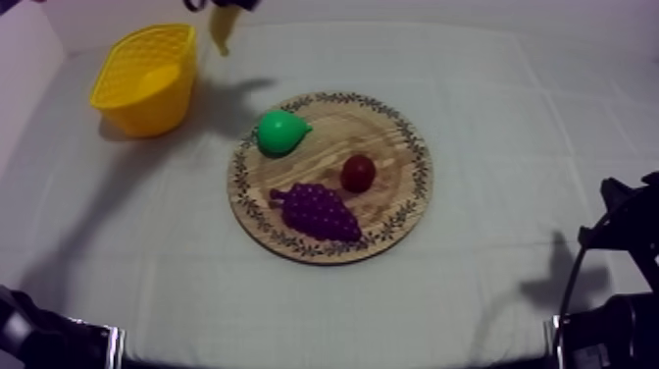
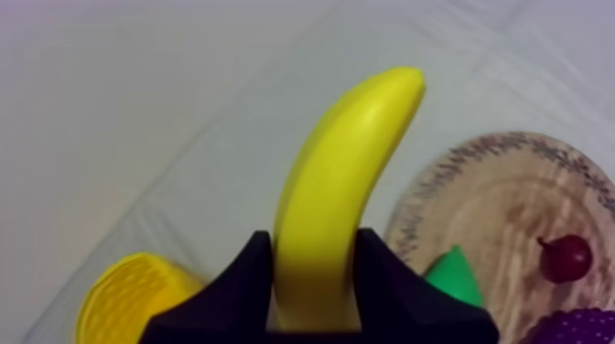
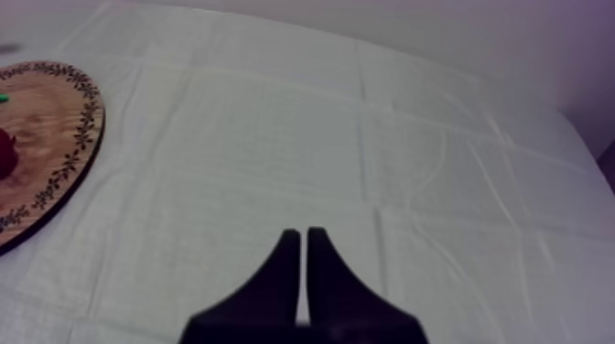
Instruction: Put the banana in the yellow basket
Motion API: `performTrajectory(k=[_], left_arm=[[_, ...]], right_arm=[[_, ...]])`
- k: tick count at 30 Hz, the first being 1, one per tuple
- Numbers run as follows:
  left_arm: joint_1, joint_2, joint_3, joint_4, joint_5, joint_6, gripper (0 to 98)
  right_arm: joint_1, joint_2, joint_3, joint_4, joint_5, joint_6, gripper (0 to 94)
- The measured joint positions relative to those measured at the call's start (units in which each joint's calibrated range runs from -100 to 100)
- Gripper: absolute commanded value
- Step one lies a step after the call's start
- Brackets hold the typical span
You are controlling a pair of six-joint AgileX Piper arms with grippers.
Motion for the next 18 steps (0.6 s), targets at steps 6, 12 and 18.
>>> performTrajectory(k=[6, 12, 18], left_arm=[[-7.81, -1.64, 1.84, 2.9, -0.95, -1.64, 31.3], [-15.14, 0.08, 5.46, 5.69, -3.58, -3.84, 31.4], [-19.33, 4.41, 6.1, 6.67, -5.75, -4.67, 31.5]], right_arm=[[0.0, 0.0, 0.0, 0.0, 0.0, -0.19, 0.3], [0.0, 0.0, 0.0, 0.0, 0.0, -0.19, 0.3], [0.0, 0.0, 0.0, 0.0, 0.0, -0.19, 0.3]])
